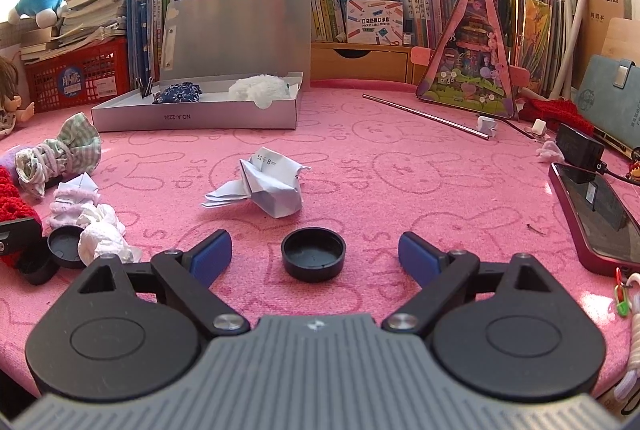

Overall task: Organize objects
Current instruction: 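Move both tools back toward the red knitted item and black lid, then grasp the black lid with the right tool while the left tool grasps the red knitted item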

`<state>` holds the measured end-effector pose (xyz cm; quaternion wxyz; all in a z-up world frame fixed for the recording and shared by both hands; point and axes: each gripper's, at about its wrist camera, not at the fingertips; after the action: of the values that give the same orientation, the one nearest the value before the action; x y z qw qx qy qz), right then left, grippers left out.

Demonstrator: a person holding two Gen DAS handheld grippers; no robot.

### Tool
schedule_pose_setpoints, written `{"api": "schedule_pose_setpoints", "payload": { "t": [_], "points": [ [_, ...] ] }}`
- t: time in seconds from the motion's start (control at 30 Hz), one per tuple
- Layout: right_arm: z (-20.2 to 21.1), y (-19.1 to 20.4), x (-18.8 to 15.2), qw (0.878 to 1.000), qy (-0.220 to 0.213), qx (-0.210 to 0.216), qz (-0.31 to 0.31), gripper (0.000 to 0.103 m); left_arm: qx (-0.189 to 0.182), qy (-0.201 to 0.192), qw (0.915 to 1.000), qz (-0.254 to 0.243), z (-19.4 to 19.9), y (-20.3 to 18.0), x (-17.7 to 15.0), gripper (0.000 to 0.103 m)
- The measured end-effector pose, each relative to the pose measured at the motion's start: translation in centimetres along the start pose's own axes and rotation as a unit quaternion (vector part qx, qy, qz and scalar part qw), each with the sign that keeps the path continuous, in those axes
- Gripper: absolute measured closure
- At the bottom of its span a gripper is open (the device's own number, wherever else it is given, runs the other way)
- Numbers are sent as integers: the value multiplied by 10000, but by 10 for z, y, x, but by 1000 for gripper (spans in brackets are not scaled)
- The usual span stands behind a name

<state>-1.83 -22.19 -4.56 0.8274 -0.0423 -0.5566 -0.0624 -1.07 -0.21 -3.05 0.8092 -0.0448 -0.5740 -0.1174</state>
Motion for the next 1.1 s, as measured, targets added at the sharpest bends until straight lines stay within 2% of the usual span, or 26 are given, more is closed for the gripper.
{"api": "schedule_pose_setpoints", "payload": {
  "t": [0.2, 0.3, 0.83, 0.93, 1.0, 1.1],
  "points": [
    [4, 2, -2, 10000, -58, 63, 28, 16, -122, -165, 9995, -248, 7, -5, 1, 3],
    [6, 2, -3, 9999, -89, 85, 23, 18, -60, -92, 9991, -416, 6, -6, -1, 3],
    [10, 7, -4, 9995, -144, 275, 100, 38, -109, 134, 9998, -129, -5, -3, -2, 3],
    [11, 7, -4, 9994, -148, 299, 97, 42, -117, 121, 9998, -141, -4, -3, -1, 10],
    [11, 6, -3, 9994, -155, 301, 76, 46, -141, 84, 9998, -129, -1, -3, 1, 17],
    [11, 6, -3, 9994, -149, 297, 27, 53, -163, 18, 9998, -146, 2, -4, 6, 21]
  ]
}}
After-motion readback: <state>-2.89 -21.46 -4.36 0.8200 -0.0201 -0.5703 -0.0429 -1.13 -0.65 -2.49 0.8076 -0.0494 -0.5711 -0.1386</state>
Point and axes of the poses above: each gripper's, at about its wrist camera, not at the fingertips, and z roughly against the way its jaws point, y to its left, x to its top, and after that the axes turned 5 degrees about -y, right-handed
